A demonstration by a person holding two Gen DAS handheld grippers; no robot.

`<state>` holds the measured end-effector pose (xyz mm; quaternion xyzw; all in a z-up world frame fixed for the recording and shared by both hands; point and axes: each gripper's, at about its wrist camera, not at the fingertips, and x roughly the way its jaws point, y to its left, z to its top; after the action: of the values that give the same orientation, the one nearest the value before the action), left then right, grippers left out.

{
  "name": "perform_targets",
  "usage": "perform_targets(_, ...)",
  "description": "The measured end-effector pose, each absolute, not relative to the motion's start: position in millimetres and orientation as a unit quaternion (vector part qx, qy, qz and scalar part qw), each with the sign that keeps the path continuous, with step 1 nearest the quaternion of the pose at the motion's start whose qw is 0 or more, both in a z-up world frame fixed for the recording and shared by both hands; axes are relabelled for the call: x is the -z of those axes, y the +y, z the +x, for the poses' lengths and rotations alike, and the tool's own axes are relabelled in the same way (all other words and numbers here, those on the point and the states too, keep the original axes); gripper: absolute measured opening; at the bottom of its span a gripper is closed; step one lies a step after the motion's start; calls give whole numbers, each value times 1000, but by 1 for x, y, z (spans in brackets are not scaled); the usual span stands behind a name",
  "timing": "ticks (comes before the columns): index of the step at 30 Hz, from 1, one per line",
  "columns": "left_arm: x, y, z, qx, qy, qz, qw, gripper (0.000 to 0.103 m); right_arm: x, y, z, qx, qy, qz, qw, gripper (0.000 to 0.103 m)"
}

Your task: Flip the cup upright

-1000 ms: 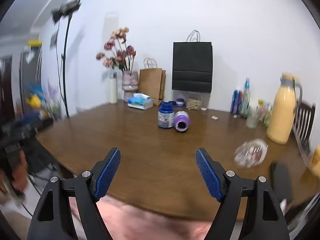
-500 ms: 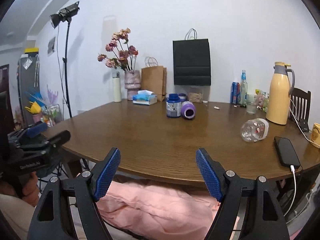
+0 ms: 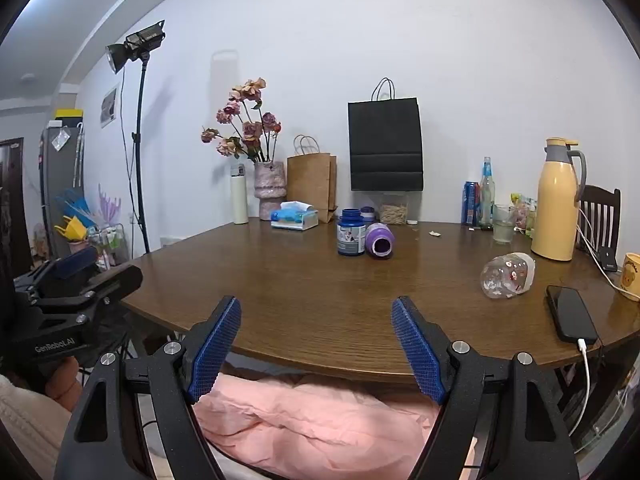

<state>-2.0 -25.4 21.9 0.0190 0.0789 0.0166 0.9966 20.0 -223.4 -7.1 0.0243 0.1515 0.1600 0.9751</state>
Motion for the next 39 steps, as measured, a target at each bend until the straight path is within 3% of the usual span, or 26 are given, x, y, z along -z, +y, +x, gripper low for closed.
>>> perform_targets(39,-18,-21,2,-5,88,15,996,103,12,-226,23,-157,168,33,973,83)
